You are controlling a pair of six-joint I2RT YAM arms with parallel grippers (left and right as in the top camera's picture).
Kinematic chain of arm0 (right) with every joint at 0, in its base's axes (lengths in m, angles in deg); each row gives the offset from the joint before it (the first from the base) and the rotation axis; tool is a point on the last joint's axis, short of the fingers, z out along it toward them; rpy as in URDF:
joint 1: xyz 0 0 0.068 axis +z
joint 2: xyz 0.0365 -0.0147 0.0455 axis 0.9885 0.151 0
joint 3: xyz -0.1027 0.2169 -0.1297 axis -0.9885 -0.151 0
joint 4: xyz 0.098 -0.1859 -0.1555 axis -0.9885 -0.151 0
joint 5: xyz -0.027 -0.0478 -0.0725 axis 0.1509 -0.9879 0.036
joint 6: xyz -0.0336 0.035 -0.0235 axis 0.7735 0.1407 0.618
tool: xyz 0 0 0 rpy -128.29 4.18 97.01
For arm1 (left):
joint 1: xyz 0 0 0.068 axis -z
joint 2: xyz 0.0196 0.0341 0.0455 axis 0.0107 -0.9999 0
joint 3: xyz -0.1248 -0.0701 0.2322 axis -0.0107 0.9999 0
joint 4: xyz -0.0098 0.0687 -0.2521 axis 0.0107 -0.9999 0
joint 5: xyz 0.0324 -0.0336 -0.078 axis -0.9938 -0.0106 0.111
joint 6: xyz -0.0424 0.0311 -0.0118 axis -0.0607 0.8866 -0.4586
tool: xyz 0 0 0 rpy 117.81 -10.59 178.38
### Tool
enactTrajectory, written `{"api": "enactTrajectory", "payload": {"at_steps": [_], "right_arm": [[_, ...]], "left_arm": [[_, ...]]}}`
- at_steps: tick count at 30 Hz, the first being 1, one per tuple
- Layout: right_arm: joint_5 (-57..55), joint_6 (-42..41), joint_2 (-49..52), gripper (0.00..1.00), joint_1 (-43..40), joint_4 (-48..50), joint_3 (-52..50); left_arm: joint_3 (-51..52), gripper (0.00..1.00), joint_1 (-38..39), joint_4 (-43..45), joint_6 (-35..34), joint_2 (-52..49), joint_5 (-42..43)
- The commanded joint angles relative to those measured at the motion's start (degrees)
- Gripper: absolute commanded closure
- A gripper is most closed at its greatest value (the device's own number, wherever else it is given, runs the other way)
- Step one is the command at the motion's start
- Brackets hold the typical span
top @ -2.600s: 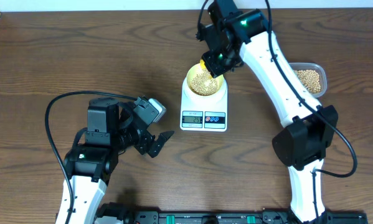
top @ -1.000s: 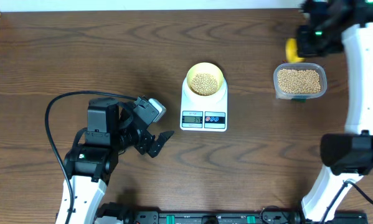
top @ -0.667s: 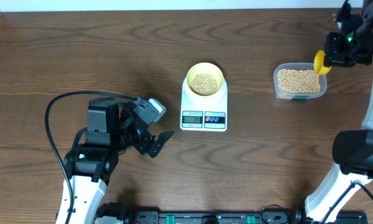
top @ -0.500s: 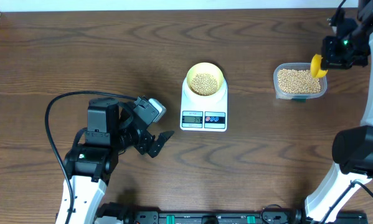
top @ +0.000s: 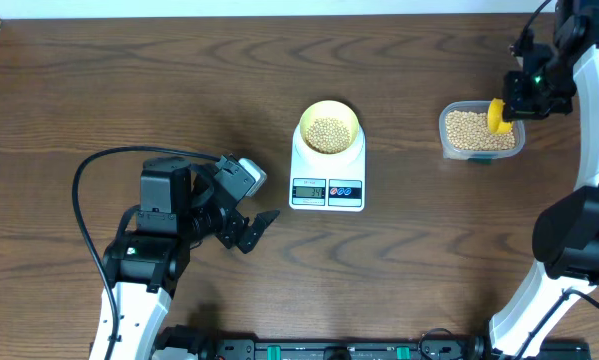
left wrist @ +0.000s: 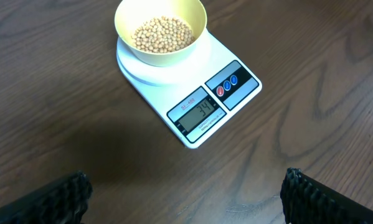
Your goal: Scoop item into bowl and weigh 50g on scale
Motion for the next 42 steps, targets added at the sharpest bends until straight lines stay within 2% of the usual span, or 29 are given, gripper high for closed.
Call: {"api": "enactTrajectory", "payload": {"at_steps": [1,11,25,30,39,42], "right_arm": [[0.37,-1.40,0.35,0.99,0.81,1.53,-2.60],[2.95,-2.45,0.35,0.99,1.73,7.50,-11.56],[5.18,-5.73,0.61,0.99,4.81,16.52,-17.25],[9.07,-6.08,0.61,0.99,5.07,18.95,-19.23],[14.27,-3.65,0.66,0.99,0.81,18.75,-19.96],[19.15,-1.40,0.66,0.99,-1.60,19.04,-19.96]], "left_arm": [[-0.59,0.01,-0.35,0.09,0.37,-0.11,0.76],[-0.59,0.01,-0.35,0.09,0.37,-0.11,0.76],[-0.59,0.01,-0.35,0.09,0.37,-0.11,0.76],[-0.59,0.01,-0.35,0.09,0.37,-0.11,0.76],[-0.59,0.01,-0.35,0.09,0.37,-0.11,0.76],[-0.59,0.01,-0.35,0.09,0.37,-0.11,0.76]]}}
